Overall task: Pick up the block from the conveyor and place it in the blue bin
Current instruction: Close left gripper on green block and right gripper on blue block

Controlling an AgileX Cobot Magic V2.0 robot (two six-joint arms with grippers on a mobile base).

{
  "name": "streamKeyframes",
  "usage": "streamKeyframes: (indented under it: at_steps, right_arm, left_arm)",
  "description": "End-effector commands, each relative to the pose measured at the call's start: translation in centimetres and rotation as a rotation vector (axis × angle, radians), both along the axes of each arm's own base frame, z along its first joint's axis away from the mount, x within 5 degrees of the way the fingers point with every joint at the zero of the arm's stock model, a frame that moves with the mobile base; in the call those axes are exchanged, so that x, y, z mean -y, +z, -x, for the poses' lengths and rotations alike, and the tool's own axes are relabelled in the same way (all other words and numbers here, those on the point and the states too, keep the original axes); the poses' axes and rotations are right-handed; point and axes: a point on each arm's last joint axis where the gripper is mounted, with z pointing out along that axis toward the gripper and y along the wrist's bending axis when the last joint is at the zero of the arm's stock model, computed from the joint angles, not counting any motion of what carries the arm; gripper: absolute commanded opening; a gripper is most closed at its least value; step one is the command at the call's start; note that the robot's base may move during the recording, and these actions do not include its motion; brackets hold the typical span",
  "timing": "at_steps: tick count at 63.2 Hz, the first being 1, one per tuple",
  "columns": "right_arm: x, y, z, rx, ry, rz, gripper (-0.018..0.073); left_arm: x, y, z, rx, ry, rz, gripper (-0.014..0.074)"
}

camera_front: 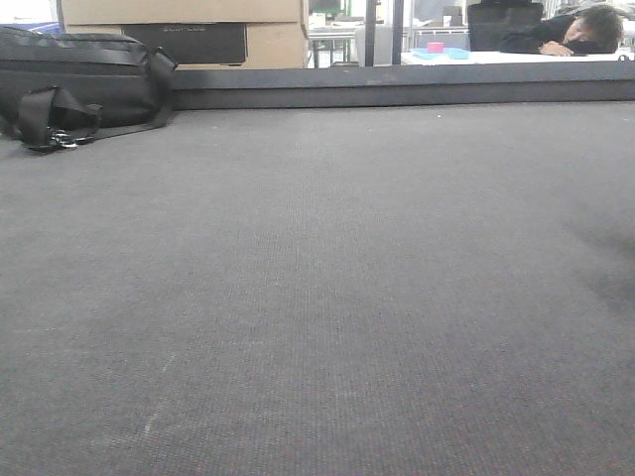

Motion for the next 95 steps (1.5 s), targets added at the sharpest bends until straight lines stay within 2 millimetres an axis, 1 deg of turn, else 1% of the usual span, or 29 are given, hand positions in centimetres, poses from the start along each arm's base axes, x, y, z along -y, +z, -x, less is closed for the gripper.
streamKeyframes:
  at_steps: [1,3,8,11,16,21,28,38,42,45,46,48,49,56,58,62,65,74,81,87,95]
  right_arm:
    - [0.1,1.0,-0.2,0.042,-0.001,0.002,-0.0087]
    - [0.1,1.3,-0.3,0.049,-0.001,0.001,-0.0173]
    - [0.1,2.2,-0.3,0.069,0.0,0.0,-0.0162]
    - [0.1,2.7,-0.4,0.079,0.001,-0.001,-0.0162]
    - [0.1,3.5,-0.5,0.105,0.0,-0.004,-0.0162]
    - [0.0,4.0,-0.6,0.122,-0.004,-0.014,-0.0162]
    - [-0.2,4.0,-0.7,0.142,-0.017,-0.037,-0.0162]
    - [-0.4,4.0,-1.0,0.159,-0.034,-0.065,-0.0162]
    - [-0.5,4.0,-1.1,0.169,-0.04,-0.073,-0.0162]
    - [-0.5,4.0,-1.1,0.171,-0.04,-0.073,-0.0162]
    - [-0.5,4.0,-1.1,0.173,-0.04,-0.073,-0.0162]
    - [-0.5,4.0,-1.1,0.173,-0.04,-0.073,-0.0162]
    - [-0.5,4.0,-1.1,0.173,-0.04,-0.073,-0.0162]
    - [-0.5,4.0,-1.1,0.173,-0.04,-0.073,-0.0162]
    - [-0.5,4.0,-1.1,0.173,-0.04,-0.073,-0.0162]
    - [-0.5,4.0,-1.2,0.175,-0.041,-0.072,-0.0162]
    - [-0.5,3.8,-1.2,0.172,-0.041,-0.072,-0.0162]
    - [-0.5,3.4,-1.5,0.165,-0.042,-0.071,-0.0162]
    - [-0.5,3.3,-1.6,0.171,-0.045,-0.072,-0.0162]
    - [-0.5,3.3,-1.7,0.181,-0.046,-0.071,-0.0162]
    - [-0.5,3.3,-1.7,0.176,-0.045,-0.072,-0.0162]
  left_arm:
    - [-0.2,0.2,0.0,-0.003,0.045,0.03,-0.0111]
    - [-0.4,0.0,0.0,-0.024,0.057,0.037,-0.0111]
    - [-1.4,-0.5,-0.1,-0.109,0.09,0.042,-0.0111]
    - [-2.1,-1.0,-0.3,-0.169,0.08,0.032,-0.0111]
    - [-3.2,-1.5,-1.0,-0.194,0.037,0.008,-0.0111]
    - [-4.0,-1.9,-2.1,-0.177,-0.033,-0.005,-0.0111]
    - [-4.4,-3.1,-3.1,-0.206,-0.116,-0.022,-0.0111]
    - [-4.7,-4.7,-4.2,-0.245,-0.125,-0.022,-0.0101]
    - [-4.8,-5.1,-4.7,-0.23,-0.12,-0.029,-0.0048]
    - [-4.9,-5.2,-5.0,-0.218,-0.117,-0.035,0.0031]
    - [-4.9,-5.3,-5.0,-0.216,-0.116,-0.036,0.0043]
    - [-5.0,-5.3,-5.2,-0.205,-0.114,-0.044,0.0098]
    - [-5.0,-5.3,-5.2,-0.201,-0.114,-0.047,0.014]
    - [-5.2,-5.4,-5.5,-0.185,-0.112,-0.06,0.0326]
    - [-5.2,-5.5,-5.6,-0.179,-0.11,-0.062,0.0366]
    - [-5.3,-5.6,-5.8,-0.162,-0.106,-0.069,0.0404]
    - [-5.4,-5.8,-6.0,-0.158,-0.105,-0.073,0.0415]
    - [-5.2,-7.1,-6.7,-0.196,-0.116,-0.064,0.0412]
    - [-4.2,-8.5,-7.3,-0.244,-0.159,-0.065,0.0412]
    - [-3.5,-9.5,-7.8,-0.274,-0.208,-0.116,0.0409]
    - [-3.5,-10.5,-8.0,-0.322,-0.141,-0.126,0.0382]
